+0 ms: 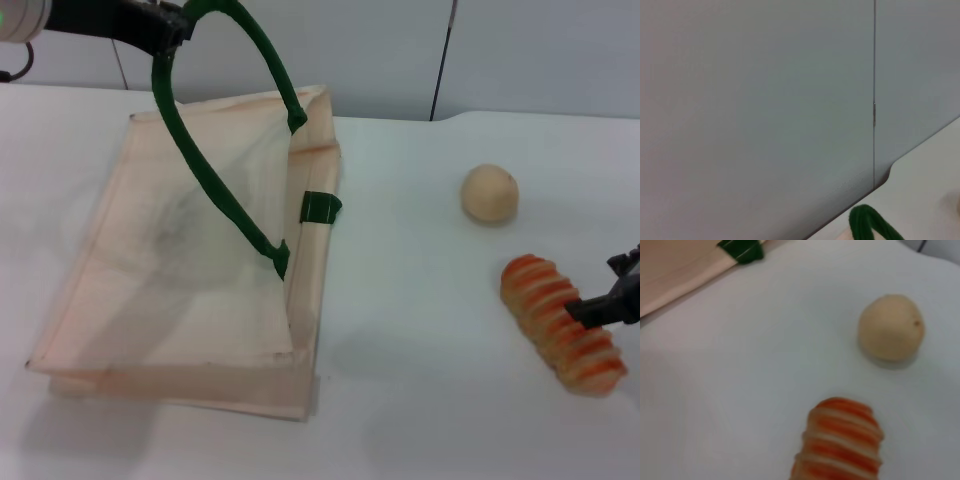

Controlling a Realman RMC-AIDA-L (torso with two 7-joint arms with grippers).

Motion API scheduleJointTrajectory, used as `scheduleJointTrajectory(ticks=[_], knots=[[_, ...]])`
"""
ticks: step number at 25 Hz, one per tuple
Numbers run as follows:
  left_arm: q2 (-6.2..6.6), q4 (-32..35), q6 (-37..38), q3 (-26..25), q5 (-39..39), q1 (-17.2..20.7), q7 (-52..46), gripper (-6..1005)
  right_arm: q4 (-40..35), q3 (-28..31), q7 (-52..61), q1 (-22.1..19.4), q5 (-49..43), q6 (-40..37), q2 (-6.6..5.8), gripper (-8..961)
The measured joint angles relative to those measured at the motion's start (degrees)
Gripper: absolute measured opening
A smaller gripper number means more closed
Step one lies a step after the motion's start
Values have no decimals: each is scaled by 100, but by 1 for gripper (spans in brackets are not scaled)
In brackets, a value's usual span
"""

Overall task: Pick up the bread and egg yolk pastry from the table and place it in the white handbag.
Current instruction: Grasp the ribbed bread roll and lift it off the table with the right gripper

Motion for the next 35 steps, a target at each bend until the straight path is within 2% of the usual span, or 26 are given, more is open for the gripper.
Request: scheduleJointTrajectory(ticks=[11,18,35], knots=[[0,1,-1,0,0,-5,6,120,1,-274,118,110,48,-188,16,833],[-1,-14,-3,0,0,-18,16,119,376,-395,134,276,55,-126,17,839],[0,-17,-13,0,0,-14,29,119,1030,-258,158,679,-157,-4,20,854]])
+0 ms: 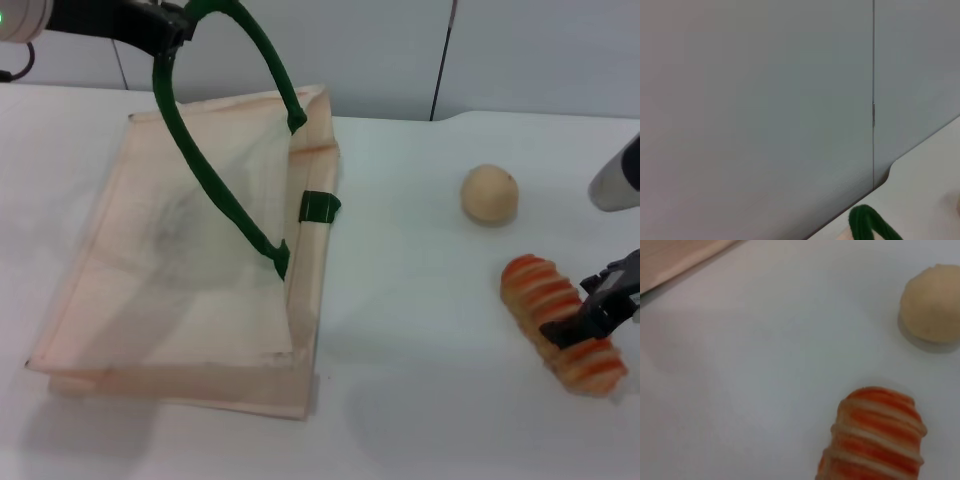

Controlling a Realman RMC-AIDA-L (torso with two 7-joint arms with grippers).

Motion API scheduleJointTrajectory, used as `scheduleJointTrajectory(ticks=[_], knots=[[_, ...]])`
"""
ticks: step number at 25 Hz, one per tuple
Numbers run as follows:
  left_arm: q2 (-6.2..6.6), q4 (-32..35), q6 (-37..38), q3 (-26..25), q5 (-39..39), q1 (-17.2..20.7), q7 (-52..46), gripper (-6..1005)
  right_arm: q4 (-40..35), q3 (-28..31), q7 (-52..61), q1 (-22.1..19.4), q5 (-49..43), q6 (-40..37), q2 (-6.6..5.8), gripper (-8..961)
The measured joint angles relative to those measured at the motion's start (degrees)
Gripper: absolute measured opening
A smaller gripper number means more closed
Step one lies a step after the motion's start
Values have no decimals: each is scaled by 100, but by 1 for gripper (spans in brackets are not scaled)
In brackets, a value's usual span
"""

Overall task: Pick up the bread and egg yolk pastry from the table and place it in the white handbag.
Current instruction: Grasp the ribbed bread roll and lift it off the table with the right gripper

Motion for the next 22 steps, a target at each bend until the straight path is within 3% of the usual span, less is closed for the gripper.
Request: scheduleJointTrajectory(ticks=[22], knots=[[11,6,-49,64,0,-6,-28,120,226,636,594,470,-90,-804,31,845]])
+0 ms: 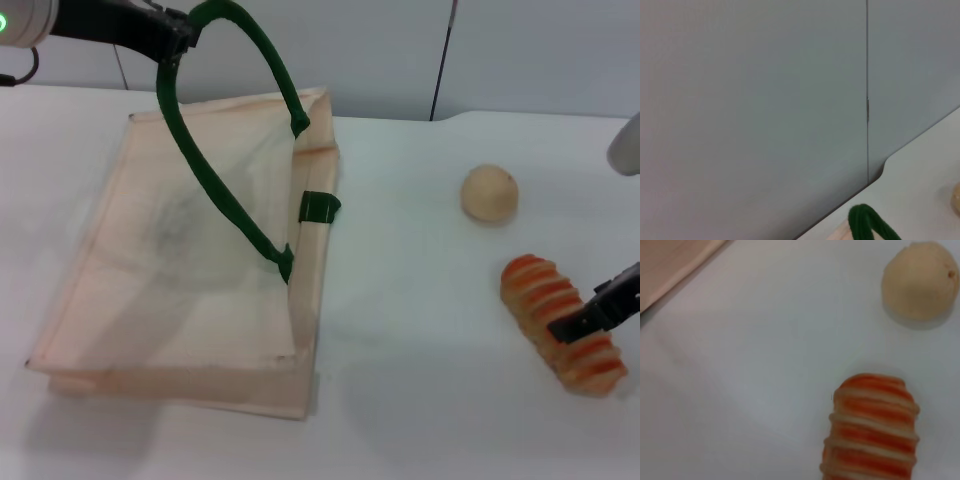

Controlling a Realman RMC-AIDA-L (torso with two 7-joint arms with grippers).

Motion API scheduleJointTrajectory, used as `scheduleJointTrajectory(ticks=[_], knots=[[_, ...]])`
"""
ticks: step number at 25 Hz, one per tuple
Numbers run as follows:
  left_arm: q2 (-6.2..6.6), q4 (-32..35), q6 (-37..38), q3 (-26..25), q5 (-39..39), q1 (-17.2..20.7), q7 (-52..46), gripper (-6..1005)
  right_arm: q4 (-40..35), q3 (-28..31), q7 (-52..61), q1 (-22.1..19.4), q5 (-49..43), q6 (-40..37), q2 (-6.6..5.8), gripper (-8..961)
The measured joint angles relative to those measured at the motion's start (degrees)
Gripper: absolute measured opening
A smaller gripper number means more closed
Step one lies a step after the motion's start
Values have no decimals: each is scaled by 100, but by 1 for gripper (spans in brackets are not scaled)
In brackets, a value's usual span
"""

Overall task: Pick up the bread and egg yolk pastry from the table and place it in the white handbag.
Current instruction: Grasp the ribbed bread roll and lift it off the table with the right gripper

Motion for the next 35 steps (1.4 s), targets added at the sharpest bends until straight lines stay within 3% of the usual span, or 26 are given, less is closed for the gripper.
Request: scheduleJointTrajectory(ticks=[22,35], knots=[[-29,-49,72,34,0,-13,42,120,1102,-59,-61,316,5,583,9,783],[-29,-50,72,34,0,-12,38,120,1082,-180,45,393,-154,574,10,746]])
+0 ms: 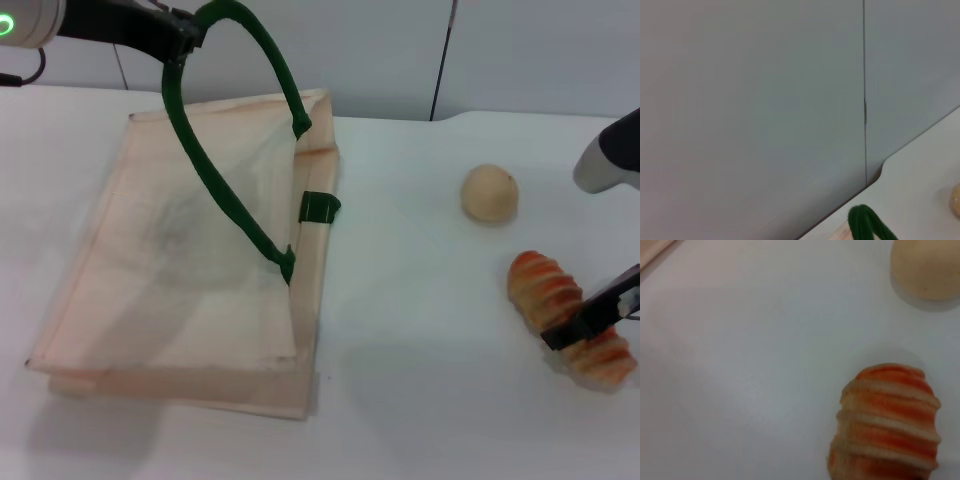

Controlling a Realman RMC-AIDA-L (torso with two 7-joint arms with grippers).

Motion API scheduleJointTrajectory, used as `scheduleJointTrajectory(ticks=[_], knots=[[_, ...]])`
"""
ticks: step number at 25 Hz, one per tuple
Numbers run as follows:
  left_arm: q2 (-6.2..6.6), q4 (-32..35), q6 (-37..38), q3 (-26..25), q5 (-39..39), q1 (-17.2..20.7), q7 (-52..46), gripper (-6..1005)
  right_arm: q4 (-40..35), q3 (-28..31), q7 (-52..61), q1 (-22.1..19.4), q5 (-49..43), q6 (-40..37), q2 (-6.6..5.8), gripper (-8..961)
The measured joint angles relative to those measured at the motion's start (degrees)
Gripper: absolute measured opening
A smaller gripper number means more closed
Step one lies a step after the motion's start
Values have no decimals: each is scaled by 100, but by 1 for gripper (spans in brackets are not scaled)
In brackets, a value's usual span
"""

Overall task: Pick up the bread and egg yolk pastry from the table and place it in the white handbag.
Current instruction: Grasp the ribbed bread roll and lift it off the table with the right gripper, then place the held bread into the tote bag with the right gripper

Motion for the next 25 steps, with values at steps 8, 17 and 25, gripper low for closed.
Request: scheduleJointTrajectory(ticks=[8,17,25], knots=[[1,1,0,0,0,5,4,120,-290,-1,11,-34,-195,-36,2,646],[9,69,-3,-35,-4,11,5,119,-1265,-93,23,-247,-66,-160,36,586],[16,131,-22,-33,-71,-61,13,119,-1906,-661,26,-321,746,-39,40,512]])
